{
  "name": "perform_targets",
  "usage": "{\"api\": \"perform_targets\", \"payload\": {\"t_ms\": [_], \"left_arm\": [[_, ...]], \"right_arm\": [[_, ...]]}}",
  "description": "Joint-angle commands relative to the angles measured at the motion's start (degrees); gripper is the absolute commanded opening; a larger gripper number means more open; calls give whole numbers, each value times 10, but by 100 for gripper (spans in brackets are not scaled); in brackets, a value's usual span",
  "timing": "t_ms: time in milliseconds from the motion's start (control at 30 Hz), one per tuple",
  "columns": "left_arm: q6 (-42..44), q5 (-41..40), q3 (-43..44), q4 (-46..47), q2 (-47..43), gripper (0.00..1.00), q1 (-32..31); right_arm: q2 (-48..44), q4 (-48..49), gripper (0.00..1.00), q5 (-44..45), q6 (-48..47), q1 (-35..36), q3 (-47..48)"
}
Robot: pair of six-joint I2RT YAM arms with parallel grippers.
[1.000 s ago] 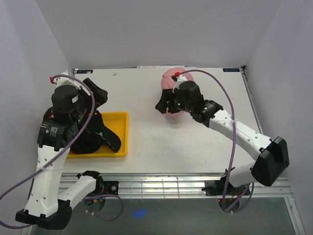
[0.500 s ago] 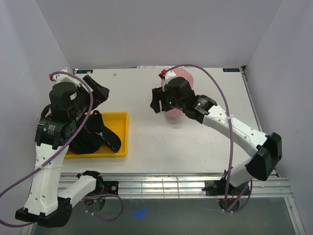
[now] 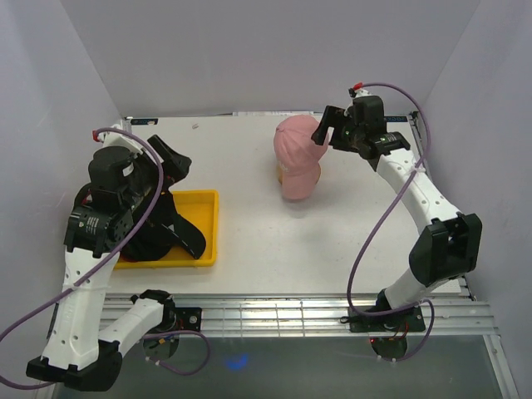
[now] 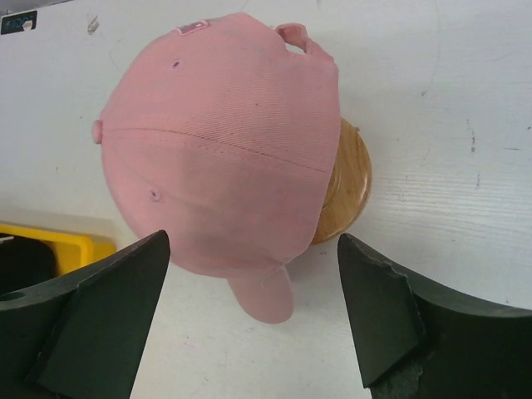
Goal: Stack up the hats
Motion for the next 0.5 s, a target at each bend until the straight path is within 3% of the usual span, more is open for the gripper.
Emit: {"api": "perform_targets", "payload": {"t_ms": [0,267,467], "left_arm": [[7,25,-18,25,-7,98,-1],[20,24,-29,29,-12,98,-2],[27,19,-28,23,-15,98,-1]], "right_arm": [[19,35,87,-73,22,-11,8],[20,127,84,-144,106,-60,-68],[15,176,59,-156,140,-79,-114]]}}
